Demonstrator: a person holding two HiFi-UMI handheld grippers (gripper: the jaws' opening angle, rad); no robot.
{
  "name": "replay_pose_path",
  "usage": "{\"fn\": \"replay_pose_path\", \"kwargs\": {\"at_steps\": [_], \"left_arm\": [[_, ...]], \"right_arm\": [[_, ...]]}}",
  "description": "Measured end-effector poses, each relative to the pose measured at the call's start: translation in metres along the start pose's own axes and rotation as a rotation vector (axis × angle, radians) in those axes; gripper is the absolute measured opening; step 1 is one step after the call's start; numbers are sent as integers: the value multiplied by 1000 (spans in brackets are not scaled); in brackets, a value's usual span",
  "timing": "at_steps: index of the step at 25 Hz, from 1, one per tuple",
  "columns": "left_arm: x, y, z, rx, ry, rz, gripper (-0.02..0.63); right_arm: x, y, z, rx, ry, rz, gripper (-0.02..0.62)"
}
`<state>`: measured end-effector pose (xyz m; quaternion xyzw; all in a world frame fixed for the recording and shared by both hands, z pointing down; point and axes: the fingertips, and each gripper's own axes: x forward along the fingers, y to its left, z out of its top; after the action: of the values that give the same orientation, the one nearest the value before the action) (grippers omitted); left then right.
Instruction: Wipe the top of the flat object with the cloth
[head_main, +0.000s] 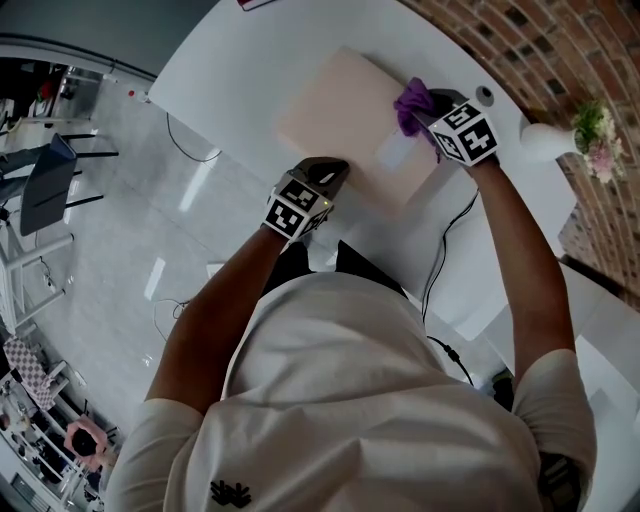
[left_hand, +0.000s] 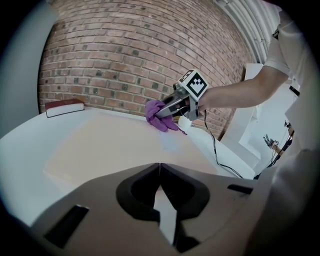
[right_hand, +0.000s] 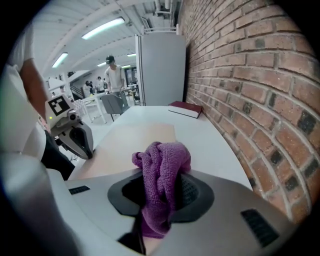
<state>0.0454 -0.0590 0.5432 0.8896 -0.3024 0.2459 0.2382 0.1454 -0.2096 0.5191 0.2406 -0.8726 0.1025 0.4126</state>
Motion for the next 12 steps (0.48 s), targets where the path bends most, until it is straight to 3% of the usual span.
{"fn": "replay_pose_path", "kwargs": {"at_steps": [12], "left_arm": [[0, 0, -2, 12, -9, -11, 26]], "right_arm": [[28, 144, 46, -165, -41, 258, 115]]}}
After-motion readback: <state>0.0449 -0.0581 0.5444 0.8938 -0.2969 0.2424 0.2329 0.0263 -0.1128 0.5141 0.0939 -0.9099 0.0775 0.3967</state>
